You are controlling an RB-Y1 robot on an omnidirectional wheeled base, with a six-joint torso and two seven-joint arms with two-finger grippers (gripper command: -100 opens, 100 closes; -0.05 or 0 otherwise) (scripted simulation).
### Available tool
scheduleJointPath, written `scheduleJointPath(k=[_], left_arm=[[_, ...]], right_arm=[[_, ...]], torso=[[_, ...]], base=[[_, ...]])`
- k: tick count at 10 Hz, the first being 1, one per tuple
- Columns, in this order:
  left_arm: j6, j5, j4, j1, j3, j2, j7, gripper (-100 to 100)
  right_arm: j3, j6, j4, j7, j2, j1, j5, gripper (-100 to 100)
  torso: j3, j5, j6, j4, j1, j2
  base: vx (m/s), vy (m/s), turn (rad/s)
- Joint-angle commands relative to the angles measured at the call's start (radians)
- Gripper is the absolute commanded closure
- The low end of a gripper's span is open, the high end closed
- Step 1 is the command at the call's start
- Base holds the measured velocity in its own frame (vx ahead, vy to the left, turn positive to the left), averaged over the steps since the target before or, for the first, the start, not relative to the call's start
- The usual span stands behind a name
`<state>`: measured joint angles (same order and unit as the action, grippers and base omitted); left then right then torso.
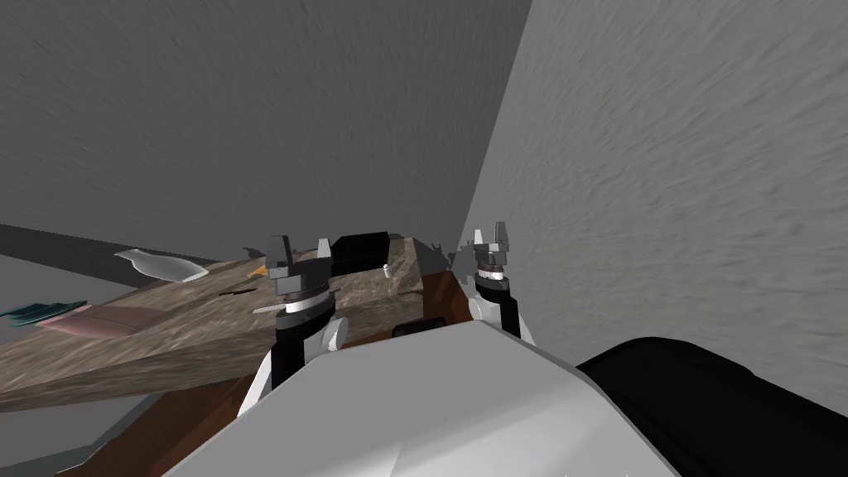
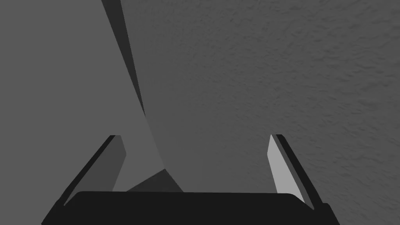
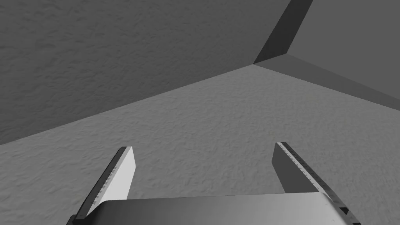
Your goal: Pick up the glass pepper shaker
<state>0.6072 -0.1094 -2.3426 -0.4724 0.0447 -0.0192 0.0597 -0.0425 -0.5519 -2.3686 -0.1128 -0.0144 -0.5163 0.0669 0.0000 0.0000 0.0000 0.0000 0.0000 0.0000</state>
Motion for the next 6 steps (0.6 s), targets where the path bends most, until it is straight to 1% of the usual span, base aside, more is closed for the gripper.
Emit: scheduleJointPath(k=[1,3,6], left_arm=[[-0.004,-0.009,0.024,-0.004,0.003,-0.041,-0.007,-100],[-0.008,-0.02,0.057,-0.009,0.008,-0.079,-0.016,-100],[-0.017,-0.042,0.125,-0.023,0.019,-0.136,-0.032,-100]], right_arm=[[0.0,0.0,0.0,0.0,0.0,0.0,0.0,0],[0.0,0.0,0.0,0.0,0.0,0.0,0.0,0],[0.0,0.0,0.0,0.0,0.0,0.0,0.0,0]], torso=[[0.0,0.0,0.0,0.0,0.0,0.0],[0.005,0.0,0.0,0.002,0.0,0.008],[0.004,0.0,0.0,0.002,0.0,0.007]], base=[[-0.085,-0.011,0.04],[-0.141,0.008,0.035],[-0.103,0.0,0.037]])
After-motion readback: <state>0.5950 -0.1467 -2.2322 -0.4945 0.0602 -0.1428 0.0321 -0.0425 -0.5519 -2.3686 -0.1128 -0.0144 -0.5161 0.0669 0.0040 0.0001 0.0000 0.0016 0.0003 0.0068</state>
